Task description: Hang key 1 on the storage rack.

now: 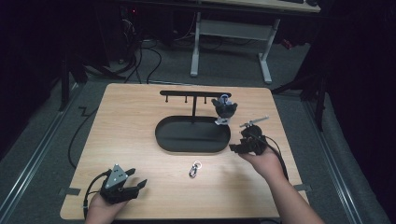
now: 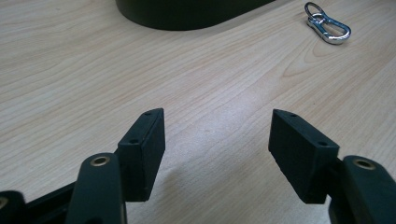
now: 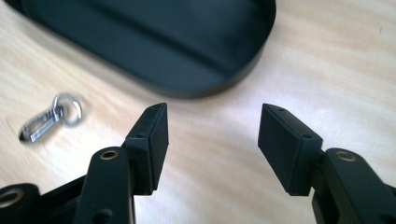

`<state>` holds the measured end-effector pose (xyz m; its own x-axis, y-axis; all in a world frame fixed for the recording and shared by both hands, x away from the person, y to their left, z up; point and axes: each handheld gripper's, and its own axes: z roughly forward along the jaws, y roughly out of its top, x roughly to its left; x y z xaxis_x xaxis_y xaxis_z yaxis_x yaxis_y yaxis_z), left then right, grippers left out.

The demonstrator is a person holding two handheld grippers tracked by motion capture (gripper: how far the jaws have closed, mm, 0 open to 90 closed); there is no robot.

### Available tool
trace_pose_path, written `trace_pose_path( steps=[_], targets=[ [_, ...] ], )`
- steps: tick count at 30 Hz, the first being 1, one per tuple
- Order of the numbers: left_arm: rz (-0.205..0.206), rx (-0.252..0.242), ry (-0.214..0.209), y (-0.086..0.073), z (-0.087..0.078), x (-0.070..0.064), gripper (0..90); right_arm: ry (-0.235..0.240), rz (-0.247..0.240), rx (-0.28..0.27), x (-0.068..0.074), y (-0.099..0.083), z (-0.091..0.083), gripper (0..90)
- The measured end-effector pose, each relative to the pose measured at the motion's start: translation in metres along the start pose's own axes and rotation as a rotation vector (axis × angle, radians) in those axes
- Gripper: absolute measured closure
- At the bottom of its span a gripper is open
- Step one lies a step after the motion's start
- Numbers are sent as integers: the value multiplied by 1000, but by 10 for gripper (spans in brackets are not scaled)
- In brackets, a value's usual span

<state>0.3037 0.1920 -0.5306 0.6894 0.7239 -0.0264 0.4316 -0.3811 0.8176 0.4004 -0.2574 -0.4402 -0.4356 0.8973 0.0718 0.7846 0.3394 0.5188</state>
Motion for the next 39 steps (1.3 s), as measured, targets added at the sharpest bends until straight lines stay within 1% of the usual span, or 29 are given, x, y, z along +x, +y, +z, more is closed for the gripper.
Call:
trace_pose_path(
  steps=[3, 4, 5, 6, 7, 8, 9, 10, 11, 12, 13, 14, 15, 16, 17, 18, 20, 21, 22, 23, 26, 28, 29, 31, 33, 36, 39],
  targets=[
    [2, 4, -2, 1, 1, -3, 385, 3, -10, -54, 3, -29, 0, 449],
    [6, 5, 1, 1, 1, -4, 389, 9, -11, -78, 5, -42, 0, 453],
    [8, 6, 5, 2, 1, -6, 391, 2, -20, -95, 6, -50, 1, 465],
    [9, 7, 2, 2, 1, -6, 402, -6, -18, -124, 8, -64, 2, 475],
    [4, 5, -3, 3, 1, -8, 412, -4, -18, -134, 9, -71, 3, 480],
    [6, 4, -4, 3, 1, -8, 425, 0, -8, -147, 9, -82, 4, 471],
    [10, 4, -5, 3, 1, -10, 441, -15, 13, -164, 10, -92, 5, 471],
    [12, 5, -9, 3, 2, -11, 453, -25, 32, -186, 10, -104, 5, 492],
    [12, 12, -13, 3, 3, -13, 467, -22, 42, -205, 10, -111, 5, 515],
    [10, 17, -16, 4, 4, -14, 475, -28, 45, -244, 12, -120, 3, 528],
    [0, 21, -21, 5, 6, -15, 493, -39, 51, -291, 13, -130, 1, 565],
    [-19, 27, -33, 7, 8, -17, 526, -35, 60, -313, 13, -137, -3, 589],
    [-52, 36, -45, 10, 11, -18, 570, -18, 79, -318, 13, -140, -8, 584],
    [-84, 46, -51, 14, 14, -20, 630, -17, 65, -348, 12, -140, -15, 596],
    [-79, 60, -28, 21, 21, -27, 707, -32, 61, -371, 11, -141, -21, 621],
    [-63, 75, -20, 24, 25, -32, 767, -12, 95, -386, 6, -142, -25, 630],
    [-21, 109, -12, 33, 37, -43, 816, 30, 133, -399, -1, -145, -25, 631],
    [-10, 120, -6, 38, 44, -47, 832, 40, 141, -397, -2, -147, -24, 631],
    [-16, 123, -9, 44, 52, -51, 841, 39, 128, -391, -3, -148, -23, 629],
    [-15, 121, -6, 50, 58, -54, 844, 34, 111, -388, -5, -148, -23, 628],
    [-19, 111, -9, 67, 76, -66, 845, 47, 122, -389, -8, -148, -22, 618],
    [-7, 103, -9, 77, 86, -73, 845, 50, 107, -391, -9, -148, -22, 614],
    [6, 106, -3, 82, 92, -77, 845, 53, 103, -389, -9, -147, -21, 611],
    [14, 115, 4, 87, 99, -79, 848, 55, 102, -386, -10, -147, -20, 608],
    [11, 120, 15, 91, 105, -81, 851, 65, 100, -381, -10, -147, -19, 606],
    [11, 130, 8, 92, 114, -84, 855, 71, 89, -375, -10, -146, -17, 603],
    [18, 135, -3, 92, 119, -89, 855, 79, 95, -368, -8, -146, -17, 601]
  ],
)
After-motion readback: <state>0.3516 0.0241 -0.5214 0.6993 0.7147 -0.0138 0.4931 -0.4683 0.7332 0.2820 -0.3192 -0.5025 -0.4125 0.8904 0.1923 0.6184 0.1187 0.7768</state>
